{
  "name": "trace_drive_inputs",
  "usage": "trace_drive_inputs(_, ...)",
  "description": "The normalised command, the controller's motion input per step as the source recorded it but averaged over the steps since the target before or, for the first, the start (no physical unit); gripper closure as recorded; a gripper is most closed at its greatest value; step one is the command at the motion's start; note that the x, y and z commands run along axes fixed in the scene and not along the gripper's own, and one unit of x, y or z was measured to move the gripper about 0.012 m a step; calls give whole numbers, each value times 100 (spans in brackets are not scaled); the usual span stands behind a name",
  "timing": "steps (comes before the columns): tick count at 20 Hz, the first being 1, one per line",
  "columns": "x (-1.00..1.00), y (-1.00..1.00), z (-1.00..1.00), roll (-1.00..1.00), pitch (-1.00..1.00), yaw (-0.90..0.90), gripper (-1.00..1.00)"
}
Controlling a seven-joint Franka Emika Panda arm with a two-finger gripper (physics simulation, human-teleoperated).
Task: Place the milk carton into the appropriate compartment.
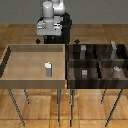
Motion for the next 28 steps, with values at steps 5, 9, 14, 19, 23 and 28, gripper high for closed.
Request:
trace_drive_inputs(5, 0, 0, 0, 0, 0, 0, -100)
trace_drive_inputs(9, 25, 0, 0, 0, 0, 0, -100)
trace_drive_inputs(14, 100, 0, 0, 0, 0, 0, -100)
trace_drive_inputs(19, 100, -4, 0, 0, 0, 0, -100)
trace_drive_inputs(23, 0, 0, 0, 0, 0, 0, -100)
trace_drive_inputs(28, 20, 0, 0, 0, 0, 0, -100)
